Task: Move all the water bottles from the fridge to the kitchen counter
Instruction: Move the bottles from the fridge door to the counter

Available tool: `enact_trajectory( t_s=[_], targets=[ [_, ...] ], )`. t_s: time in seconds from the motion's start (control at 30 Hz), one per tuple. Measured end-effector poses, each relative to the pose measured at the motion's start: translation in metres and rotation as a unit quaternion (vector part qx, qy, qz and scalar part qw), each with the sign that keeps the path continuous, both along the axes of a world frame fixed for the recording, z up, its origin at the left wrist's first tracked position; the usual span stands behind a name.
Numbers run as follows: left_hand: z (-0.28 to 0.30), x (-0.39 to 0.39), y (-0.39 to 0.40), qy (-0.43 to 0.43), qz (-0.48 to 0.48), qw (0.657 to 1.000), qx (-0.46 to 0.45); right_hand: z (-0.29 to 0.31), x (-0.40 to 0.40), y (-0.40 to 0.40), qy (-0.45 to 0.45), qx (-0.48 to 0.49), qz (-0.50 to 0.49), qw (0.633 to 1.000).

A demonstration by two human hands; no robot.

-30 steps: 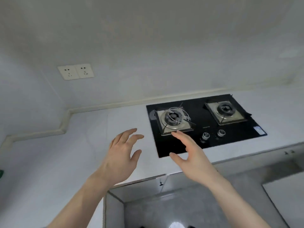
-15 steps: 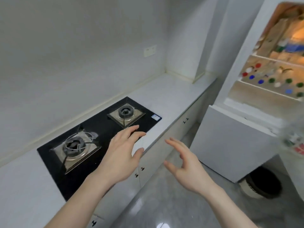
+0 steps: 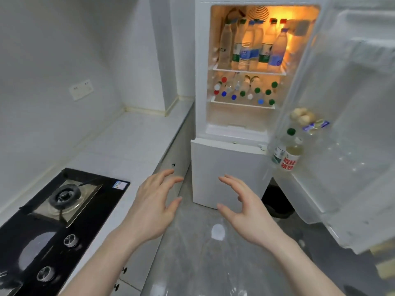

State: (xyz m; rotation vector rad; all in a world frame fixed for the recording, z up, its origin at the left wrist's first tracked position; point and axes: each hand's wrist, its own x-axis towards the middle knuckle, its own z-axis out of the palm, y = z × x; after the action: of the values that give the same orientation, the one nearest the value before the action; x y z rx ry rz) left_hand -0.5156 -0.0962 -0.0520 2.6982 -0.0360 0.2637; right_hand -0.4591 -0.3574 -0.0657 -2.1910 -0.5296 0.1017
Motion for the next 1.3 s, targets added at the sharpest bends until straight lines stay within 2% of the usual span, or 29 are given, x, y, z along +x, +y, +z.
enact_trajectory(
  t_s=[0.33, 0.73, 1.2, 1.3],
  targets=[
    [-0.008, 0.146, -0.048, 0.006, -0.169, 0.986, -0.004, -0.012, 0.056, -0.058, 0.015, 0.003, -0.185, 0.983],
    [-0.02, 0.279, -0.111, 0.047, -0.308, 0.95, 0.007, -0.016, 0.107, -0.102, 0.029, 0.013, -0.331, 0.943],
    [-0.047, 0.411, -0.218, 0.083, -0.302, 0.95, -0.02, -0.053, 0.23, -0.164, 0.105, -0.009, -0.341, 0.934],
    [-0.05, 0.43, -0.23, 0.095, -0.306, 0.947, -0.028, -0.054, 0.248, -0.167, 0.109, 0.012, -0.347, 0.932]
  ],
)
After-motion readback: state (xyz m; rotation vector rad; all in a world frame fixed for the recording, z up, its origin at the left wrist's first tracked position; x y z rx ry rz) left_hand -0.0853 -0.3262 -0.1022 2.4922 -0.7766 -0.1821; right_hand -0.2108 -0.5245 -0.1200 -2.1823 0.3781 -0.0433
